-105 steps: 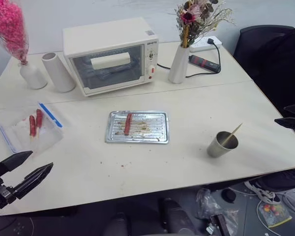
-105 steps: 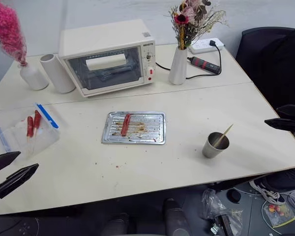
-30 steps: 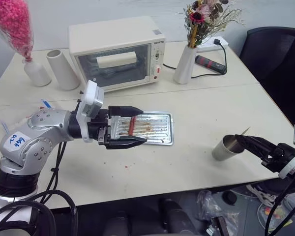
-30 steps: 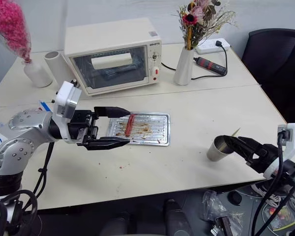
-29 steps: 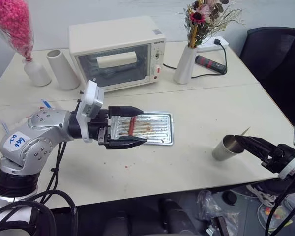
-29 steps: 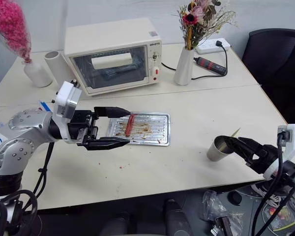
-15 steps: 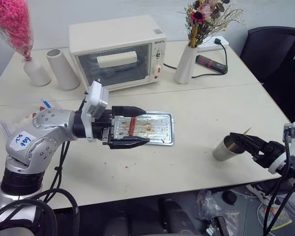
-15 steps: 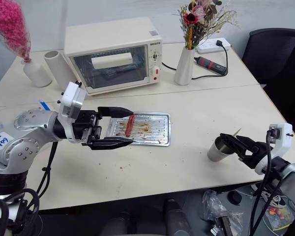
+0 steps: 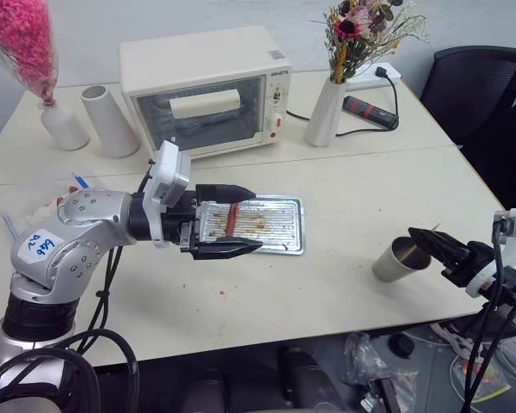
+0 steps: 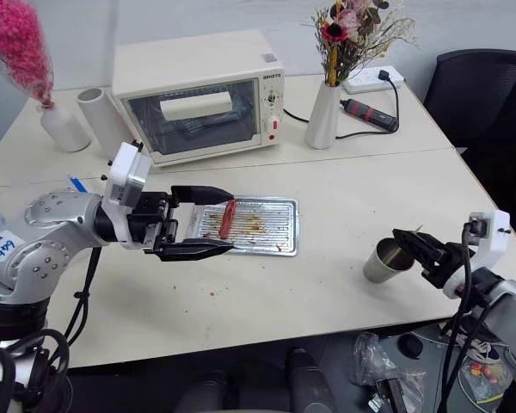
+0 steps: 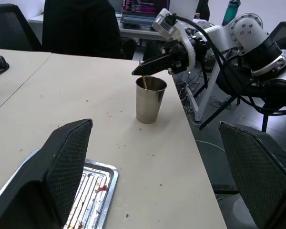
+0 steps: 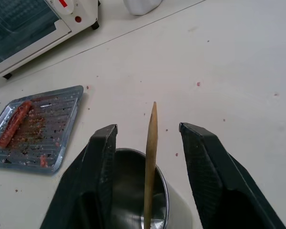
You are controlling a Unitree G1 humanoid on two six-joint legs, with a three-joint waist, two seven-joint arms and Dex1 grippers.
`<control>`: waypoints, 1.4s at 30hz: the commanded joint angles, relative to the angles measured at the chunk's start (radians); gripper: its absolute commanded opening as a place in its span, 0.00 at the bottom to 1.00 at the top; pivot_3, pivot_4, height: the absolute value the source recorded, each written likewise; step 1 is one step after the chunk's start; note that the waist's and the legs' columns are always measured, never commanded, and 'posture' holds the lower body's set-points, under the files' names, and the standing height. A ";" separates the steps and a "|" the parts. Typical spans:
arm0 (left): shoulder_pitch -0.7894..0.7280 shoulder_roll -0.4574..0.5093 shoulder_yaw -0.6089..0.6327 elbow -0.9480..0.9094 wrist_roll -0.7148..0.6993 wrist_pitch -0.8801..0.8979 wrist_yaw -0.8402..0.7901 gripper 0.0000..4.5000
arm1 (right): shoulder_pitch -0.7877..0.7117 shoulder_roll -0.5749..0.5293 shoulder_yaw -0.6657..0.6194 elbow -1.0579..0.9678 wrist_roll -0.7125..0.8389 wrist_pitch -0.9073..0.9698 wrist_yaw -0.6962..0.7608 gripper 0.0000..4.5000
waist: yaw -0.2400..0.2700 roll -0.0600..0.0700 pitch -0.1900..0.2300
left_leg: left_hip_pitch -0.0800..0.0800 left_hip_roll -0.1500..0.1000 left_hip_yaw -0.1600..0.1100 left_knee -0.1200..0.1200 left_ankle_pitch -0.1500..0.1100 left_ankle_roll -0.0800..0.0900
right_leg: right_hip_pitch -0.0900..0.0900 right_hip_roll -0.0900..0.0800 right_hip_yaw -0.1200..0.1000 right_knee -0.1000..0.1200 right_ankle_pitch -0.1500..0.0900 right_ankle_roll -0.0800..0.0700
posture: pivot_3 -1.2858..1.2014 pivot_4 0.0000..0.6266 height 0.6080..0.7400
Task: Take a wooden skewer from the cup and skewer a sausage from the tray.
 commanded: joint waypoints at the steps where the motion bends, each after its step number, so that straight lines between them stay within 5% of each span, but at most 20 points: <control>1: -0.022 -0.003 0.015 -0.023 0.001 -0.013 -0.001 1.00 | 0.001 -0.021 -0.012 0.000 0.041 -0.029 -0.008 0.21 | 0.000 0.000 0.000 | 0.000 0.000 0.000 0.000 0.000 0.000 | 0.000 0.000 0.000 0.000 0.000 0.000 | 0.52 0.24 1.00; 4: -0.023 -0.003 0.015 -0.022 0.003 -0.014 -0.002 1.00 | 0.009 -0.029 -0.006 -0.002 0.053 -0.035 -0.008 0.01 | 0.000 0.000 0.000 | 0.000 0.000 0.000 0.000 0.000 0.000 | 0.000 0.000 0.000 0.000 0.000 0.000 | 0.52 0.24 1.00; 15: -0.027 0.000 0.020 -0.023 0.002 -0.013 -0.005 1.00 | -0.008 -0.170 -0.056 -0.011 0.198 -0.018 -0.018 0.01 | 0.000 0.000 0.000 | -0.008 0.001 0.000 0.000 0.000 0.001 | -0.001 -0.001 0.000 -0.002 0.001 0.002 | 0.52 0.24 1.00; 21: -0.010 -0.012 0.036 -0.039 0.007 -0.023 0.030 1.00 | -0.221 -0.405 -0.080 0.129 0.428 0.001 -0.081 0.01 | 0.001 0.000 0.000 | -0.009 0.000 0.000 0.001 0.000 0.001 | -0.002 -0.001 -0.001 -0.004 0.002 0.002 | 0.52 0.24 1.00; 25: -0.006 -0.043 0.057 -0.050 0.006 -0.032 0.087 1.00 | -0.378 -0.443 -0.011 0.232 0.577 -0.030 -0.206 0.01 | 0.001 0.000 0.000 | -0.010 0.001 0.000 0.001 0.000 0.002 | -0.002 -0.001 -0.001 -0.006 0.002 0.002 | 0.52 0.24 1.00; 32: 0.042 -0.197 0.053 -0.126 0.077 -0.062 0.336 1.00 | -0.570 -0.141 0.307 0.176 0.944 -0.303 -0.673 0.01 | -0.002 0.000 0.000 | -0.011 0.004 0.000 0.001 -0.001 0.002 | -0.003 -0.002 0.000 -0.007 0.003 0.004 | 0.52 0.24 1.00; 36: 0.054 -0.246 0.011 -0.142 0.186 -0.117 0.419 1.00 | -0.580 0.016 0.459 0.144 0.932 -0.382 -0.775 0.01 | 0.006 0.000 0.000 | -0.014 0.004 -0.002 0.002 0.000 0.002 | -0.011 -0.004 0.000 -0.001 0.003 0.004 | 0.52 0.24 1.00; 42: 0.063 -0.291 0.019 -0.154 0.211 -0.124 0.483 1.00 | -0.589 0.103 0.527 0.154 0.946 -0.446 -0.828 0.01 | 0.019 0.001 -0.001 | -0.029 0.001 -0.001 0.004 0.004 -0.002 | -0.026 -0.018 -0.005 0.002 0.004 0.005 | 0.52 0.24 1.00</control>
